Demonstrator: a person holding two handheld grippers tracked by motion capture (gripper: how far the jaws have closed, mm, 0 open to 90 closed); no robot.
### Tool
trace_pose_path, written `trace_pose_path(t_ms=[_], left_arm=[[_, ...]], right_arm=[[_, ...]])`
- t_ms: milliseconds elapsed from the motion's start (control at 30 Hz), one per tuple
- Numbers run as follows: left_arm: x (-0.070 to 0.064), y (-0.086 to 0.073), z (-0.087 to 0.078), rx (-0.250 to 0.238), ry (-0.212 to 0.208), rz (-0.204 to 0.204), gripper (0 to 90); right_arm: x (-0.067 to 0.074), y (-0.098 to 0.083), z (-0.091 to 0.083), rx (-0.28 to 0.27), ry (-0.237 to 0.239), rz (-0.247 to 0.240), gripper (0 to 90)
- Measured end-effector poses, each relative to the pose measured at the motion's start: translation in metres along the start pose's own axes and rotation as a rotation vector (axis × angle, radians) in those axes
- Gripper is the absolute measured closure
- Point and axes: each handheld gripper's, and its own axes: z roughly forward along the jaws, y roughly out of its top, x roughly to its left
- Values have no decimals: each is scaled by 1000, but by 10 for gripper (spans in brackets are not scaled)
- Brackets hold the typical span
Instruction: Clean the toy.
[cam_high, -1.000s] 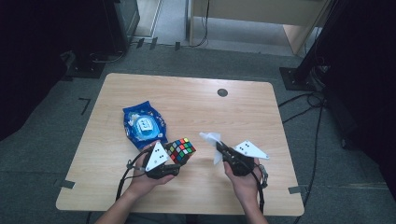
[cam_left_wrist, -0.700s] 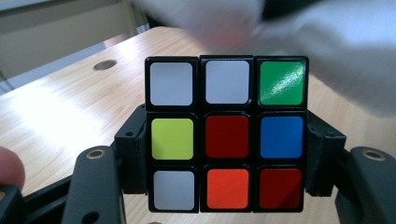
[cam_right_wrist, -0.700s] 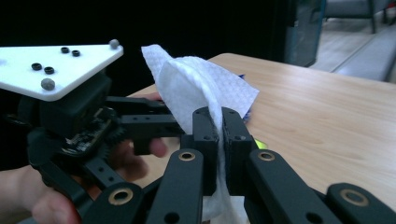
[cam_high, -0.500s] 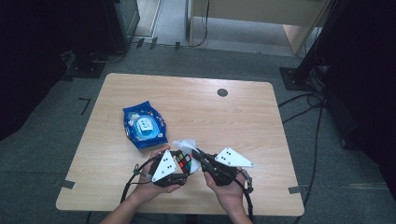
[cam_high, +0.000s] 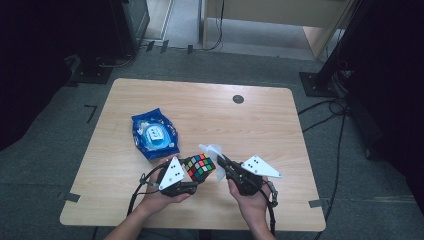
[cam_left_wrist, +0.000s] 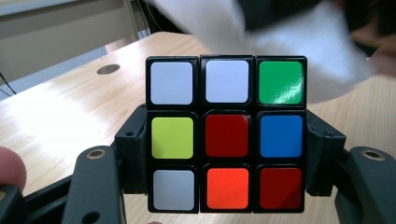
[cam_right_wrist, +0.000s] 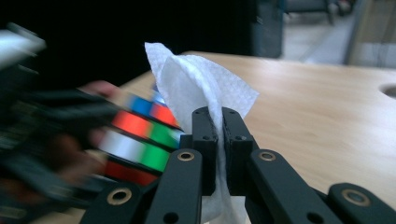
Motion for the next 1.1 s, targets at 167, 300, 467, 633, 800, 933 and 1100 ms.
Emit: trace_pose_path(t_ms=[167, 300, 467, 633, 800, 933, 1100], left_arm=[[-6, 2, 0, -9, -17, 15, 340], [-7, 4, -1, -13, -19, 21, 340], [-7, 5, -2, -21, -16, 23, 341], [-1, 5, -6, -35, -7, 6, 340], [7, 4, -9, -37, 17, -12, 340], [14, 3, -13, -48, 38, -36, 341], [20, 5, -20, -67, 63, -48, 340]], right_arm=[[22, 5, 3, -9, 96, -3, 866], [20, 0, 7, 13, 95, 10, 867], [10, -5, 9, 23, 42, 16, 867], [-14, -14, 12, 103, -78, -8, 867], [-44, -23, 9, 125, -175, 53, 867], [-46, -28, 17, 141, -173, 61, 867], [-33, -35, 37, 171, -148, 11, 867]])
